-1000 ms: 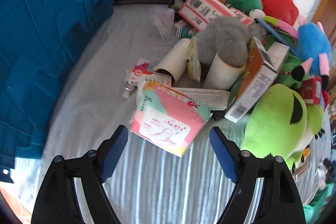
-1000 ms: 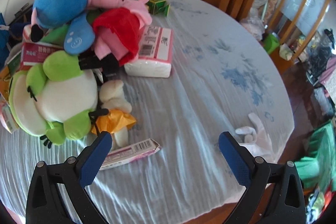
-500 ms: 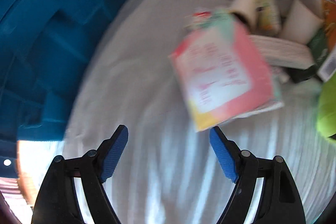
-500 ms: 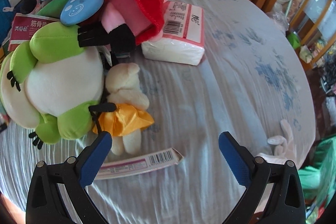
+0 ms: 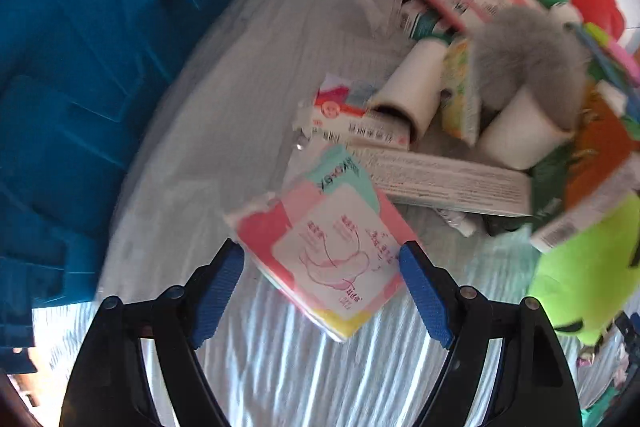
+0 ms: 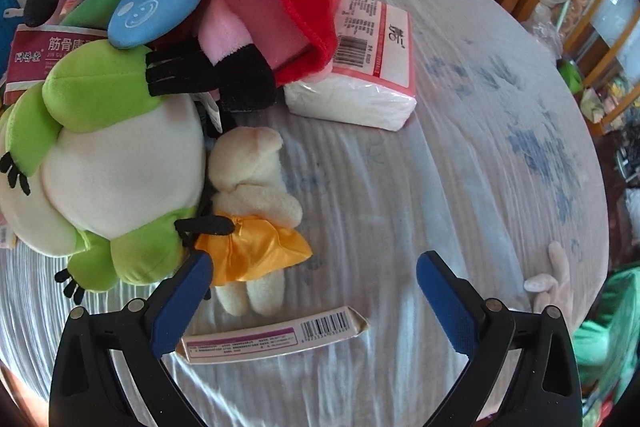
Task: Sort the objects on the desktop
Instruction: 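Grasp the pink Kotex pad pack with the left gripper while the right grasps the small teddy in yellow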
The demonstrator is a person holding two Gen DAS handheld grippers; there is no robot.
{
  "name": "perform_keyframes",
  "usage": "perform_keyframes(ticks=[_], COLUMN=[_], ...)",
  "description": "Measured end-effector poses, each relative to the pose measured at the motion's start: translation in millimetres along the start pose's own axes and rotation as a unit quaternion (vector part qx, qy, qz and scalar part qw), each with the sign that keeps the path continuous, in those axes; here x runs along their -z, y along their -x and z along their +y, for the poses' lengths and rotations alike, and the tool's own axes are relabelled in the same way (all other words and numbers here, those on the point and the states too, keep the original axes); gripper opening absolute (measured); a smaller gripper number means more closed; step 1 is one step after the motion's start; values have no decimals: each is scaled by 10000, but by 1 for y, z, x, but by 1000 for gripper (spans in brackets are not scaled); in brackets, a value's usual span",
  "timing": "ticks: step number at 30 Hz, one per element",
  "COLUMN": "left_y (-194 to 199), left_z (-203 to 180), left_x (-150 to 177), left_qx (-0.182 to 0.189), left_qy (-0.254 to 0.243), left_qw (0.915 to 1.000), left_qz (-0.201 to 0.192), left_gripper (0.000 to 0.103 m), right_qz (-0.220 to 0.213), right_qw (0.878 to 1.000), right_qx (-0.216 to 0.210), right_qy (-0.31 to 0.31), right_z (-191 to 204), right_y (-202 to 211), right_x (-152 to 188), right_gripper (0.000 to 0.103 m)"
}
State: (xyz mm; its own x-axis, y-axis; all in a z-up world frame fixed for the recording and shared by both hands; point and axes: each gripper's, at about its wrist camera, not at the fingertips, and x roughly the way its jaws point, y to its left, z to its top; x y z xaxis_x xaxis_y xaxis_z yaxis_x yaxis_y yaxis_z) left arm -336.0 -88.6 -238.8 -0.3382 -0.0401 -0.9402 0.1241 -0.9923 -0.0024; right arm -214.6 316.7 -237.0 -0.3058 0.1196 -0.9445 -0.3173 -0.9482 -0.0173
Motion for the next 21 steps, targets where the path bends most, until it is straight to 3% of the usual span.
perform_keyframes(ticks=[4, 5, 7, 9, 14, 15, 16, 18, 21], left_y=[-11, -15, -16, -13, -35, -38, -36, -30, -17], left_z=[3, 4, 5, 5, 1, 0, -3, -8, -12], left_x=[-12, -14, -14, -10, -4, -2, 1, 6, 17], left_qx=[85, 101, 174, 278, 309, 338, 243, 131, -142], left_qy=[308, 355, 371, 296, 355, 339, 204, -75, -469], left_qw=[9995, 9993, 9989, 9988, 9969, 9963, 9976, 9988, 9987], left_qz=[7, 85, 206, 256, 634, 713, 616, 475, 154], left_gripper=[89, 89, 89, 89, 87, 84, 78, 74, 72], right_qz=[107, 144, 218, 239, 249, 240, 239, 214, 156], right_qw=[9998, 9995, 9992, 9993, 9993, 9992, 9992, 9993, 9996], right_qx=[46, 80, 40, -34, -17, -46, -107, -169, -153], right_qy=[179, 256, 327, 301, 291, 302, 301, 250, 171], right_z=[9, 12, 18, 21, 24, 24, 23, 22, 17], right_y=[-10, -13, -20, -24, -32, -31, -30, -27, -24], right_x=[-3, -4, -6, -8, -16, -17, -17, -17, -17], right_gripper=[102, 98, 80, 76, 76, 71, 56, 35, 34])
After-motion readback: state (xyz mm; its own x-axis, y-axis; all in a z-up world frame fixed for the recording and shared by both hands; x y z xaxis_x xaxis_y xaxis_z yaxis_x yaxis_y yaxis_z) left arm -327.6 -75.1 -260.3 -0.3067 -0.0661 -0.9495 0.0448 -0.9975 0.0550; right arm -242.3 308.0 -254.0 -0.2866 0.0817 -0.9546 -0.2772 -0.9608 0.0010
